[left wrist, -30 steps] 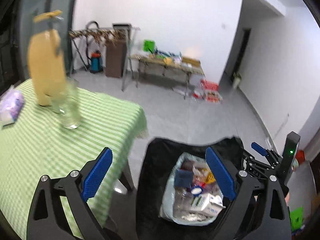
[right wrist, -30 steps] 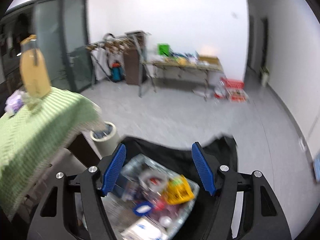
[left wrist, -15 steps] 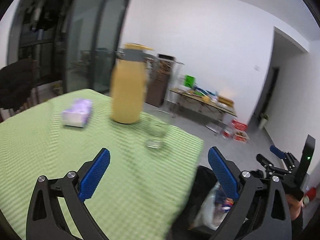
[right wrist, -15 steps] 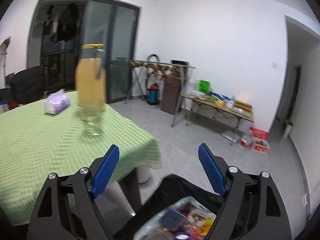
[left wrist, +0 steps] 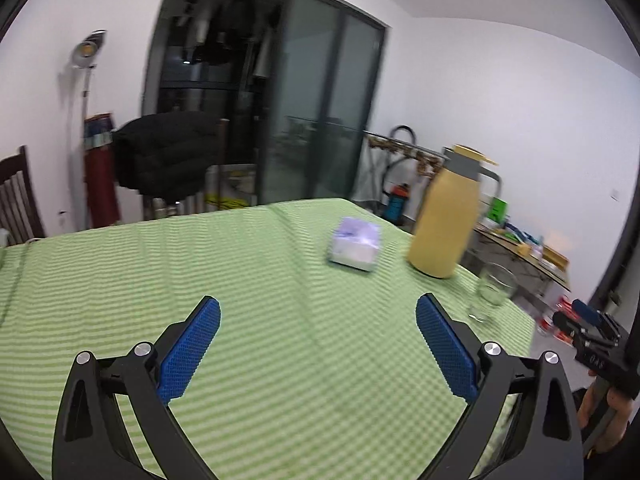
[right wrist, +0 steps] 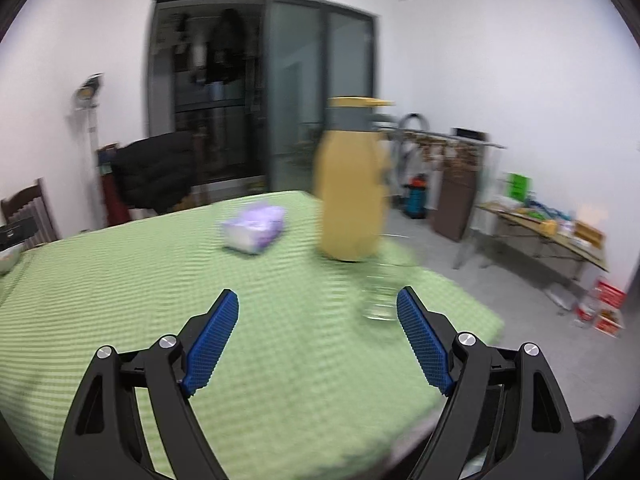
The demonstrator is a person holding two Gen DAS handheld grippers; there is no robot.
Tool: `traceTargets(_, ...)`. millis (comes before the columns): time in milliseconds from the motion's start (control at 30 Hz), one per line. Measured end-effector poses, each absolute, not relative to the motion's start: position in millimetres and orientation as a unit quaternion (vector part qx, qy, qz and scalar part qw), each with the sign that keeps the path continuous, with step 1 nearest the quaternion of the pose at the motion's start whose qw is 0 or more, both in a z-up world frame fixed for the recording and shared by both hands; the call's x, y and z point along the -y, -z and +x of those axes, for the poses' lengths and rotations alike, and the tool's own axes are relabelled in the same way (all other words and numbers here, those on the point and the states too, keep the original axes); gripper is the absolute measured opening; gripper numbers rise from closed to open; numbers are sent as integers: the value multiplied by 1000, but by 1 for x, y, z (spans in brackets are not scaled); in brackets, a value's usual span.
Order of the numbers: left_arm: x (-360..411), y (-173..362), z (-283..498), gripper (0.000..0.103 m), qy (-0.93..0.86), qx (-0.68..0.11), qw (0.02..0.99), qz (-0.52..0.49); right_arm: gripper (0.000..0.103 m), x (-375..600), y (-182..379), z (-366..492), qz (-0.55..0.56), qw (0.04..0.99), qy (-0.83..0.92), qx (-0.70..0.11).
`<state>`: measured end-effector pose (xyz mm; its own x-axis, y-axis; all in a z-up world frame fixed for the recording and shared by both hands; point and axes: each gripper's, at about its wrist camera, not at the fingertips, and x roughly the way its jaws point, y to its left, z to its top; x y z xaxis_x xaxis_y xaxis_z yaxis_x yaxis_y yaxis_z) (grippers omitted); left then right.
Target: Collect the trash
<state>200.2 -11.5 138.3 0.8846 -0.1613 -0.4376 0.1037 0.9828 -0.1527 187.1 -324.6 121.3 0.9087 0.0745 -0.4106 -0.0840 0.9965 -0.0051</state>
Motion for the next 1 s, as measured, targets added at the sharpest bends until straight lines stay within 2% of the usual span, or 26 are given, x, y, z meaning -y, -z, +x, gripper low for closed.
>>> traceTargets(200, -24, -149, 190, 95, 26, -212, 976, -47, 79, 253, -132, 198, -32, 978, -96, -183)
traceTargets(267, -31, -145, 187, 95, 12, -209, 977, -29, 87, 242, -131, 200, -26, 981, -96, -169)
traceTargets(433, -50, -113, 193, 95, -14, -231, 973, -5, 87, 226, -106, 210, -2, 979, -102, -175)
traceTargets(700, -77, -61, 178, 95, -59, -196, 979, 18, 87, 194, -66, 213, 6, 978, -105, -178)
traceTargets(1000, -111, -35, 165, 95, -98, -189, 976, -42, 87, 165, -35, 220, -9, 974, -110, -197)
